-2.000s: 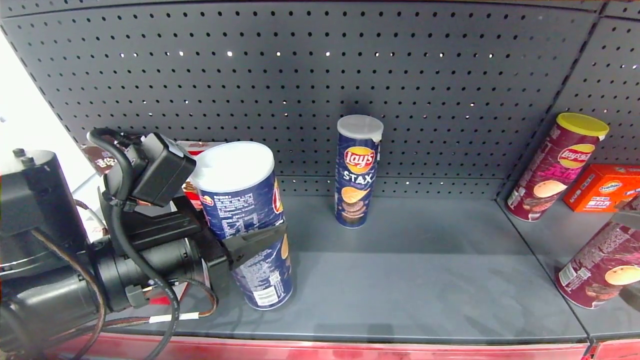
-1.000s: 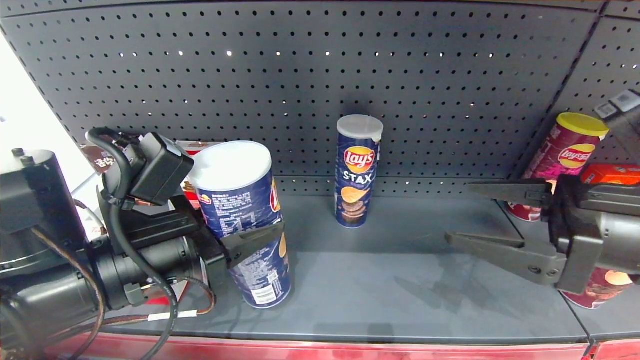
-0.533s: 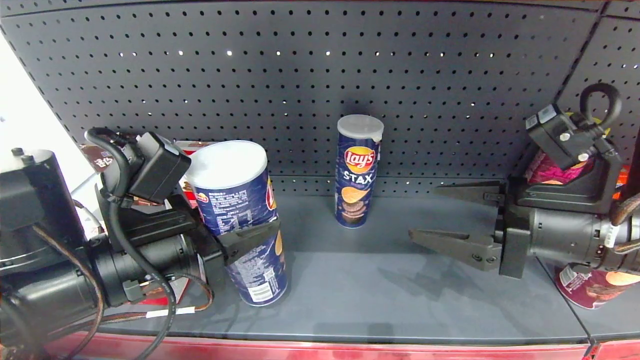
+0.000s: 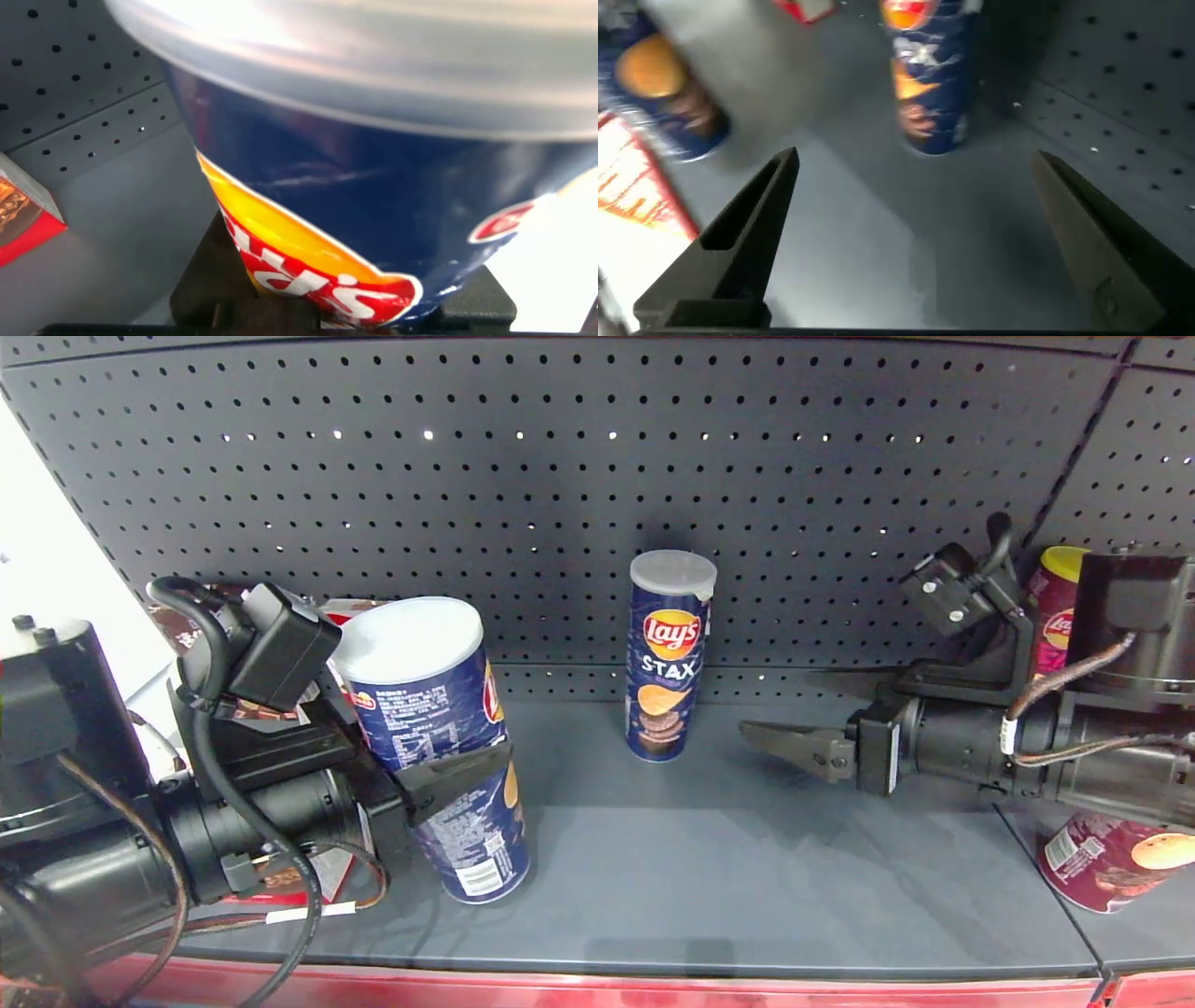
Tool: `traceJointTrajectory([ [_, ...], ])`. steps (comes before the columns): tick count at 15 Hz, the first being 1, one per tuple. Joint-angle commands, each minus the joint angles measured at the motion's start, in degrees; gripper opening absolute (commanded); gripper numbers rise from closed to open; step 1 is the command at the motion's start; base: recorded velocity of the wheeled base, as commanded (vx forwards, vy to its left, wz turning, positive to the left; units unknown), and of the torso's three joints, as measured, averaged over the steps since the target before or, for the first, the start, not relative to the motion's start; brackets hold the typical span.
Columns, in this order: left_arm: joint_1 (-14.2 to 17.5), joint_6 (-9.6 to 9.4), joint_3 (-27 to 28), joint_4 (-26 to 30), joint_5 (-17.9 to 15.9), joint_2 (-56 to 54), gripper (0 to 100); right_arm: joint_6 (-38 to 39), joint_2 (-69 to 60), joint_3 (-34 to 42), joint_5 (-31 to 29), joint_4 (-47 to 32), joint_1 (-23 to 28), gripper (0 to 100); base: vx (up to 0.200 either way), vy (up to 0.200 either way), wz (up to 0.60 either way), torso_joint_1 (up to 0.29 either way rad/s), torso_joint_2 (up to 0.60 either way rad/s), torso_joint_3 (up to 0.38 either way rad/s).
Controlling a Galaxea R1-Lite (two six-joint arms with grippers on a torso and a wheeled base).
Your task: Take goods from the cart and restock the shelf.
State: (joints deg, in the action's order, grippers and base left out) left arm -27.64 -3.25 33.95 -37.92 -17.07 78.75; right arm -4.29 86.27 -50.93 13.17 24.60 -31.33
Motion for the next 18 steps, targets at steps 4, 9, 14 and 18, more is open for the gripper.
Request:
traceJointTrajectory([
  [4, 0.13, 0.0, -0.03, 0.04, 0.02, 0.17, 0, -0.19, 8.47, -6.11, 7.22, 6.86, 2.5, 100, 0.0, 0.0, 0.0, 0.0, 0.0, 0.0],
  [9, 0.21, 0.0, -0.03, 0.04, 0.1, 0.0, 0, -1.95, 13.13, -6.81, 19.18, 14.69, 5.14, 100, 0.0, 0.0, 0.0, 0.0, 0.0, 0.0],
  [14, 0.13, 0.0, -0.03, 0.04, 0.02, 0.17, 0, -2.48, 15.42, -8.04, 26.47, 17.15, 7.6, 100, 0.0, 0.0, 0.0, 0.0, 0.0, 0.0],
  [18, 0.13, 0.0, -0.03, 0.04, 0.1, 0.17, 0, -3.79, 18.14, -10.5, 30.34, 17.32, 8.04, 100, 0.0, 0.0, 0.0, 0.0, 0.0, 0.0],
])
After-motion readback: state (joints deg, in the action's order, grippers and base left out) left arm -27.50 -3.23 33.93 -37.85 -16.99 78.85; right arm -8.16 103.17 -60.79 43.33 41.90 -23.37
